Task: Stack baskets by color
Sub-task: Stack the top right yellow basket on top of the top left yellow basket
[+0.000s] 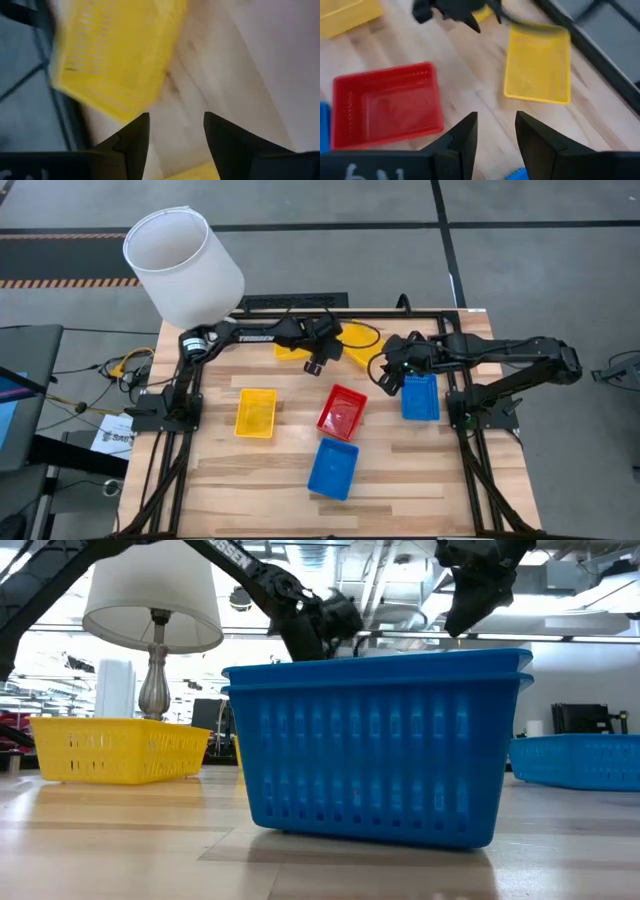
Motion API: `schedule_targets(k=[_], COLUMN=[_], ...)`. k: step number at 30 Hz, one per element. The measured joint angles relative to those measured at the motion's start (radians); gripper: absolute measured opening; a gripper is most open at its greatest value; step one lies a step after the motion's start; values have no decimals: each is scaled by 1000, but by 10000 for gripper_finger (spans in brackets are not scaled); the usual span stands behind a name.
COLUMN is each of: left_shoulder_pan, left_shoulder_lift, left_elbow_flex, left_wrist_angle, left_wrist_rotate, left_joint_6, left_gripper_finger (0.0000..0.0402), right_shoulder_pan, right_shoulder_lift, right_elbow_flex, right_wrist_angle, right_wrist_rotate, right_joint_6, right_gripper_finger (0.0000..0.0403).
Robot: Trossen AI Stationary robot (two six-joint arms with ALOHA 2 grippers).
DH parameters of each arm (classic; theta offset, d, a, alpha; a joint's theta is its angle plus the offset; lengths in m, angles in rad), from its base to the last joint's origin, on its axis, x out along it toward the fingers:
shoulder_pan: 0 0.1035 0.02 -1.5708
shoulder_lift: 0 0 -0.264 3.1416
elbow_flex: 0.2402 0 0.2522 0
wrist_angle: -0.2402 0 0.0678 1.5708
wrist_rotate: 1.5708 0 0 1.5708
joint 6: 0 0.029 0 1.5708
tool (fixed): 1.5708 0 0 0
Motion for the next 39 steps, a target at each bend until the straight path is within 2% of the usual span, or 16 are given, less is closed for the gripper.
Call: schedule_targets(k=[5,9,12,14,16,20,23,27,32,35,39], left_shoulder_pan=[-1,0,1,1,2,2,2,2,2,2,7], left_shoulder_lift=[-63,-133,-176,-199,-227,-263,-274,-277,-277,-277,-277], left_elbow_flex=[2,1,3,2,2,2,2,2,2,2,2], left_wrist_angle=[-47,-58,-60,-80,-107,-164,-180,-211,-209,-206,-207], left_wrist_rotate=[-2,19,54,72,92,95,101,123,161,162,171], left_joint_6=[-66,-138,-174,-191,-201,-219,-233,-245,-249,-249,-231], left_gripper_finger=[176,176,176,176,176,176,176,176,176,176,176], right_shoulder_pan=[-30,-95,-185,-266,-360,-523,-601,-628,-592,-554,-518], right_shoulder_lift=[20,81,145,181,215,274,317,378,456,460,410], right_elbow_flex=[0,-3,-38,-77,-116,-178,-187,-188,-188,-187,-187], right_wrist_angle=[-80,-81,17,111,191,362,430,474,530,584,583], right_wrist_rotate=[222,270,288,268,202,45,-11,-92,-202,-255,-261], right_joint_6=[100,101,15,-58,-115,-169,-178,-179,-184,-189,-189], right_gripper_finger=[157,157,157,157,157,157,157,157,157,157,157])
